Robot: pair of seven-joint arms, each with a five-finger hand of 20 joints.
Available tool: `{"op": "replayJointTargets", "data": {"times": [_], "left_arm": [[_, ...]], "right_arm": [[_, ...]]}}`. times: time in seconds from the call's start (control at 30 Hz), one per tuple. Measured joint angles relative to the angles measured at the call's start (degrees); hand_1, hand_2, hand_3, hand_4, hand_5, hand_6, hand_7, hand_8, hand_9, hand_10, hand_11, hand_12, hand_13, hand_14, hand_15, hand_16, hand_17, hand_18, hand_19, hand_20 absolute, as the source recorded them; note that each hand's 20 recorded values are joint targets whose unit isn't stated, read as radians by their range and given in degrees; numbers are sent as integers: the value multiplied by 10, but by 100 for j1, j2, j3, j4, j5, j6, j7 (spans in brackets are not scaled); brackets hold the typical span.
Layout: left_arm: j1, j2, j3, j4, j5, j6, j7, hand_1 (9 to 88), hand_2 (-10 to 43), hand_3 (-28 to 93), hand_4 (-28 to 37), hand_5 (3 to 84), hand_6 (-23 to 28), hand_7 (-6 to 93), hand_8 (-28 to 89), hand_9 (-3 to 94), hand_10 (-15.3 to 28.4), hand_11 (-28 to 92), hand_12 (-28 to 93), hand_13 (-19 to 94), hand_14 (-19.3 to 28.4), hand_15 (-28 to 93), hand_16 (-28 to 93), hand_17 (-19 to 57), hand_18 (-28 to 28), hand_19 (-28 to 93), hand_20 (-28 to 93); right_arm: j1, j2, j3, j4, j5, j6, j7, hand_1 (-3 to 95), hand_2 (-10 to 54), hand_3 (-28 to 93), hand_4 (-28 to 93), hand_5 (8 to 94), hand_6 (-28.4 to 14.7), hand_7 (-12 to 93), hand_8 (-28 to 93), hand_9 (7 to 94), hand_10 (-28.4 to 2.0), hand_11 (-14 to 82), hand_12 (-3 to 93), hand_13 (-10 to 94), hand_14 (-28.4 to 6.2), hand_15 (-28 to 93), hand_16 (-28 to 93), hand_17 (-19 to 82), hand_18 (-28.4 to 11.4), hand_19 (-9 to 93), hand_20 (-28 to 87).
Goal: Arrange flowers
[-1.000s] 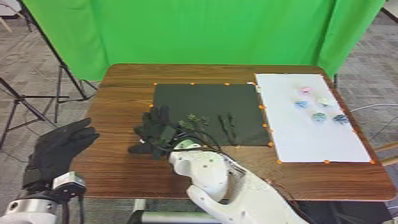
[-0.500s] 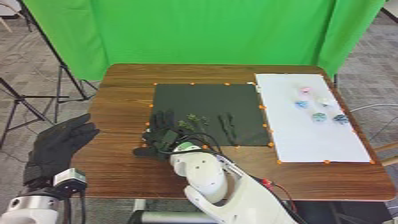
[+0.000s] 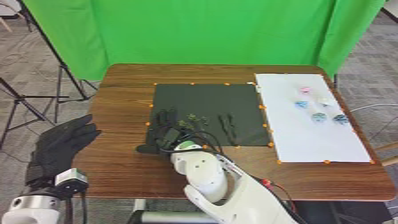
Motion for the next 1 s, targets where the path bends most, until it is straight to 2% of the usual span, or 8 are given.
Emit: {"op": "replayJointTargets", "data": {"times": [0.37,0.7,1.0], "left_arm": [[10,0,-21,-4,2,1,-21,286,78,799,-151,509,162,150,-93,428,237,411,85,312,284,643,-153,-100,218,606,115],[76,-81,-153,-24,63,-15,-197,287,80,798,-151,509,162,150,-93,429,238,410,84,313,284,644,-154,-100,218,606,116],[137,-92,-160,-35,70,-19,-207,288,81,798,-151,509,162,150,-93,428,238,410,84,315,284,645,-154,-99,218,608,116]], "right_arm": [[120,124,-88,-14,183,-1,247,-26,285,578,-233,471,-13,123,-126,213,-274,57,207,-63,-284,473,235,-187,-284,449,259],[155,376,-261,-227,626,145,277,-26,273,600,-237,463,-9,136,-131,220,-281,62,204,-56,-284,487,227,-187,-284,459,247],[124,556,-374,-372,676,247,211,-26,274,602,-238,442,-4,142,-135,222,-283,65,203,-53,-284,495,221,-187,-284,469,241]]}}
